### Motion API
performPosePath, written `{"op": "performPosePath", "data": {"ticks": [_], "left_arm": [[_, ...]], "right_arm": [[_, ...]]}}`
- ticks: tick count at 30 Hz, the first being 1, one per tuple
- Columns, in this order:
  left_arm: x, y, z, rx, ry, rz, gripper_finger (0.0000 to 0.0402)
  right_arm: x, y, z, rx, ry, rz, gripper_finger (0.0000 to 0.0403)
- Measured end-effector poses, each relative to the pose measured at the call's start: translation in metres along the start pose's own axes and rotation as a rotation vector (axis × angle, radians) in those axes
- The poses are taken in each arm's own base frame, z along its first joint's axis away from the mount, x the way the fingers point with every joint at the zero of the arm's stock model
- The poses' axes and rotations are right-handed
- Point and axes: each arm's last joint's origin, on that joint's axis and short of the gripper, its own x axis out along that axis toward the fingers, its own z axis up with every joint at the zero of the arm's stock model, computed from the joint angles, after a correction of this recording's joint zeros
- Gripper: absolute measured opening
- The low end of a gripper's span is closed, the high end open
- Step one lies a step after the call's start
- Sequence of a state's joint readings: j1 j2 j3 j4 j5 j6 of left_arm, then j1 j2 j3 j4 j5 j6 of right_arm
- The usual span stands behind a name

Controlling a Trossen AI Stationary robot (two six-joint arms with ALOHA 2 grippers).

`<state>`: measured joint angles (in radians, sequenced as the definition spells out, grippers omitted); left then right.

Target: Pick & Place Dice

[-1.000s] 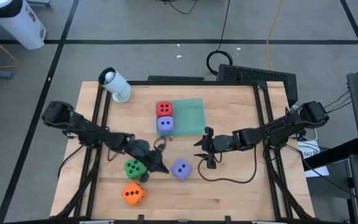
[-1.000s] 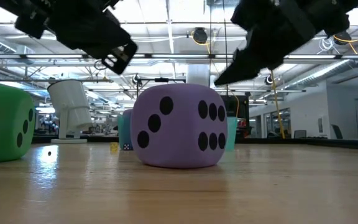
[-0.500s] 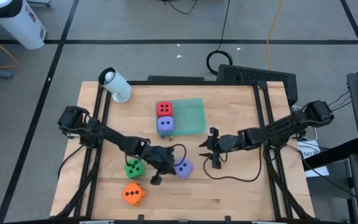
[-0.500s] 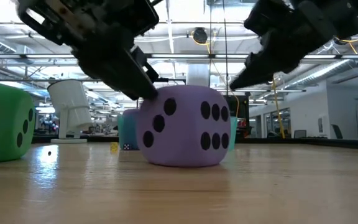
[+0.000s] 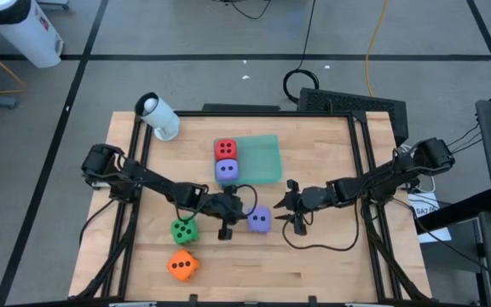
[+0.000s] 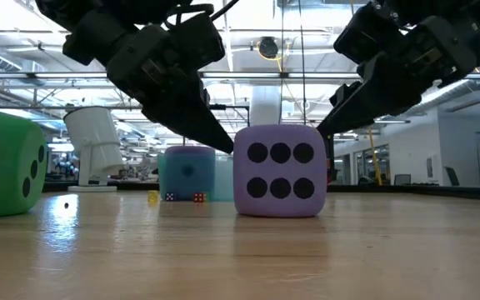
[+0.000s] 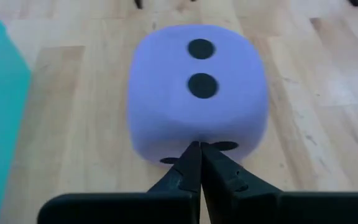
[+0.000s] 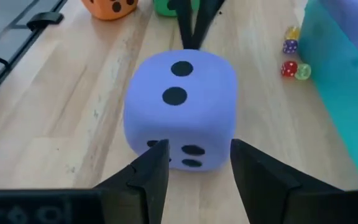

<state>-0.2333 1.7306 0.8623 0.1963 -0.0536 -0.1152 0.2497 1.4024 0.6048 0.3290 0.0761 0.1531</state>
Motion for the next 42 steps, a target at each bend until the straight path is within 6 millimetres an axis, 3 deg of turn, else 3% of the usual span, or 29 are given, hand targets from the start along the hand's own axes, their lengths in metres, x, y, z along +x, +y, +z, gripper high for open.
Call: {"op": "performPosePath", "data": {"ticks": [6,13,16,21,25,30,36,42], "left_arm": [[-0.004,-0.003,0.002,0.006,0.001,-0.063,0.0009],[-0.048,-0.019,0.020,0.059,-0.037,-0.040,0.0004],[-0.076,-0.026,0.029,0.052,-0.089,0.045,0.0007],[-0.109,-0.039,0.027,0.046,-0.093,0.179,0.0003],[-0.118,-0.047,0.020,0.063,-0.070,0.261,0.0008],[-0.119,-0.052,0.017,0.075,-0.062,0.270,0.0007],[-0.120,-0.048,0.021,0.033,-0.108,0.332,0.0007],[-0.149,-0.041,0.033,0.033,-0.233,0.338,0.0004]], "right_arm": [[-0.001,0.001,0.010,-0.085,-0.106,-0.025,0.0158],[-0.007,0.000,0.026,-0.135,-0.256,-0.126,0.0155],[-0.007,0.001,0.032,-0.156,-0.253,-0.143,0.0180],[-0.008,0.009,0.065,-0.077,-0.114,-0.135,0.0256],[-0.014,0.023,0.091,-0.104,-0.042,-0.116,0.0321],[-0.019,0.041,0.100,-0.128,-0.025,-0.041,0.0390],[-0.020,0.044,0.097,0.024,0.001,-0.030,0.0398],[-0.014,0.041,0.096,0.071,0.067,-0.063,0.0399]]}}
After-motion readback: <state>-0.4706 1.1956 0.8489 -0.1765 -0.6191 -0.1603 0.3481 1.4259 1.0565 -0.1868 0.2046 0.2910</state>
